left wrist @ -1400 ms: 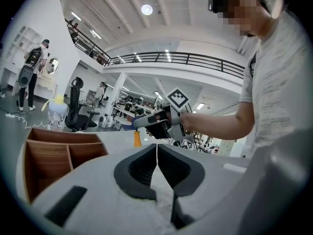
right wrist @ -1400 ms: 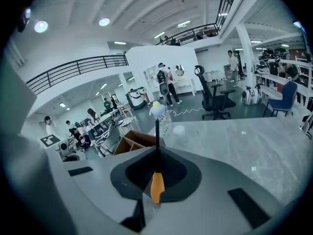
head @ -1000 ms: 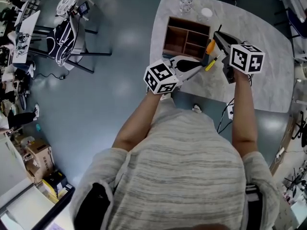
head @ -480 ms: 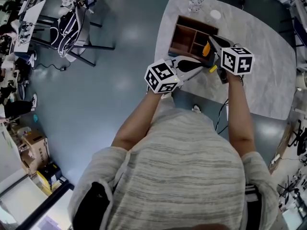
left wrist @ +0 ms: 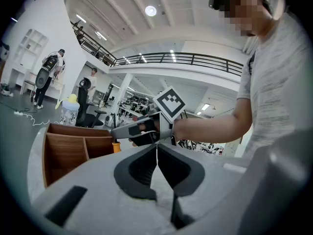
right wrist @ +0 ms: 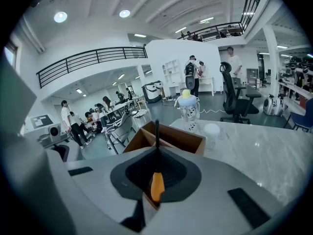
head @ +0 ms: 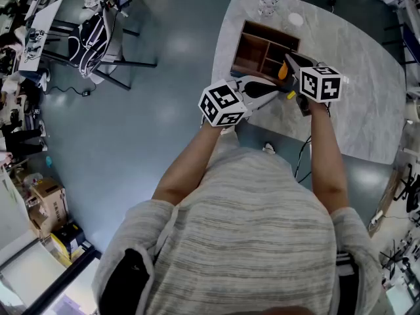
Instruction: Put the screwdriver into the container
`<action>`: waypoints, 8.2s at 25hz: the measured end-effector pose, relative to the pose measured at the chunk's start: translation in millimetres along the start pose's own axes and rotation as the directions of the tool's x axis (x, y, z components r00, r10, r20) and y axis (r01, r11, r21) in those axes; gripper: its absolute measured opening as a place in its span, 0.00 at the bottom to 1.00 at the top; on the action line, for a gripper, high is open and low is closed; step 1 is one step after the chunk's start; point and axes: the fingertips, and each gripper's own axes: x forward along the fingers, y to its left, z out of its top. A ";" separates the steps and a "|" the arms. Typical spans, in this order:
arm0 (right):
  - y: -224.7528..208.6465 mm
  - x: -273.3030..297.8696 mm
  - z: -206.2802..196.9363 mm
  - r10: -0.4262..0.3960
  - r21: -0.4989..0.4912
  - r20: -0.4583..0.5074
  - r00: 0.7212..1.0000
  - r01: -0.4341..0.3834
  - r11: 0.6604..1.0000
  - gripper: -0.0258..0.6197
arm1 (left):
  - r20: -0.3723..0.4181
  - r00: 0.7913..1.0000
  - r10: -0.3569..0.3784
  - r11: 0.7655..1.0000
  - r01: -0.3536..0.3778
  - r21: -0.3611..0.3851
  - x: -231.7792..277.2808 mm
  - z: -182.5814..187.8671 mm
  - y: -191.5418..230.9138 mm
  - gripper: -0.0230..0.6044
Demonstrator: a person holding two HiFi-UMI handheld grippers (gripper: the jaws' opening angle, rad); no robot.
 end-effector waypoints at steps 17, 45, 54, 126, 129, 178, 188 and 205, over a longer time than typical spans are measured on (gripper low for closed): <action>-9.4 8.8 -15.9 0.004 0.020 -0.038 0.999 -0.004 1.000 0.07 | -0.014 1.000 -0.009 1.000 0.009 -0.012 8.3 -3.5 2.3 0.07; -3.6 -1.2 -31.8 0.005 0.001 -0.027 1.000 -0.005 1.000 0.07 | -0.023 0.999 -0.035 0.999 0.035 -0.003 16.9 -5.8 -7.1 0.07; -5.6 -22.8 -11.3 0.000 0.014 0.044 0.999 0.000 1.000 0.07 | -0.026 0.998 -0.051 0.999 0.051 0.007 22.9 -4.4 -12.5 0.07; -134.6 10.8 -204.5 -0.130 0.535 -0.392 0.911 0.341 0.773 0.21 | -0.083 0.994 -0.074 0.995 0.067 -0.074 23.3 -29.0 10.1 0.07; -138.8 14.5 -206.2 -0.135 0.566 -0.404 0.905 0.364 0.740 0.21 | -0.086 0.994 -0.069 0.995 0.062 -0.081 21.1 -30.4 13.2 0.07; -134.9 -19.1 -147.6 -0.180 0.589 -0.188 0.966 0.257 0.766 0.15 | -0.089 0.992 -0.093 0.995 0.089 -0.043 30.1 -19.6 0.5 0.07; -102.1 -47.4 -64.5 -0.172 0.515 0.031 0.985 0.132 0.847 0.15 | -0.085 0.992 -0.098 0.995 0.097 -0.018 27.4 -16.9 -8.9 0.07; -38.5 -44.2 -6.9 -0.150 0.287 0.310 0.939 0.058 0.956 0.15 | -0.083 0.993 -0.083 0.997 0.083 -0.010 16.7 -20.7 -18.5 0.07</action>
